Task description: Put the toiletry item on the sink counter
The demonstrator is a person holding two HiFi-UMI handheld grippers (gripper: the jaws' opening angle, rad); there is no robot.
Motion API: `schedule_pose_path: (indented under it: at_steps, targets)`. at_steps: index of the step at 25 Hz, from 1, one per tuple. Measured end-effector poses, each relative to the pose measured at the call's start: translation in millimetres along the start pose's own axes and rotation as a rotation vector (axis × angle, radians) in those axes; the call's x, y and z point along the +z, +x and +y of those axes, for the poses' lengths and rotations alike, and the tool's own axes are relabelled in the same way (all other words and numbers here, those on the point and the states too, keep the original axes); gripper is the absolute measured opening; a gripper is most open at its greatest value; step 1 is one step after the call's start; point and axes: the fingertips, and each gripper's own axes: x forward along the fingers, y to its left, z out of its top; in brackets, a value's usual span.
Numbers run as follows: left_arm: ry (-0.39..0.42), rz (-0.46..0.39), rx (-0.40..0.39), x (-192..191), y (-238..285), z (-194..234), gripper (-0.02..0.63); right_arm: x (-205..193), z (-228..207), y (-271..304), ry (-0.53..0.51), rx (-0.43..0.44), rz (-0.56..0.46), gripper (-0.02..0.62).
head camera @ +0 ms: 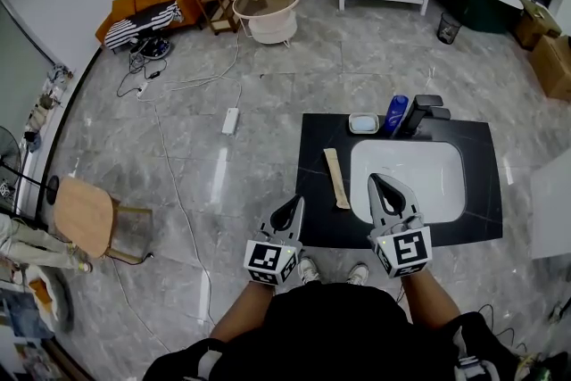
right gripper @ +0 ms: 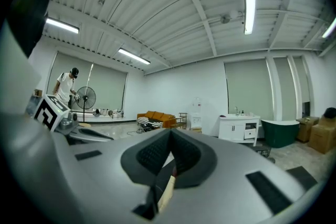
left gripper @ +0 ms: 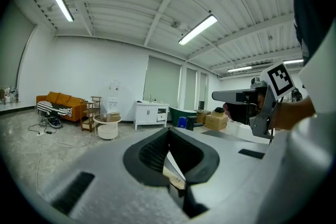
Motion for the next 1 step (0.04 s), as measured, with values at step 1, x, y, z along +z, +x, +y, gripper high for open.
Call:
schedule_pose_path:
  at_steps: [1]
  targets:
    - [-0.002, 0.001, -0.001, -0.9, 0.1, -0.2, 0.009, -0.4, 0.1, 0.5, -0.001, 0.000, 0.000, 0.004]
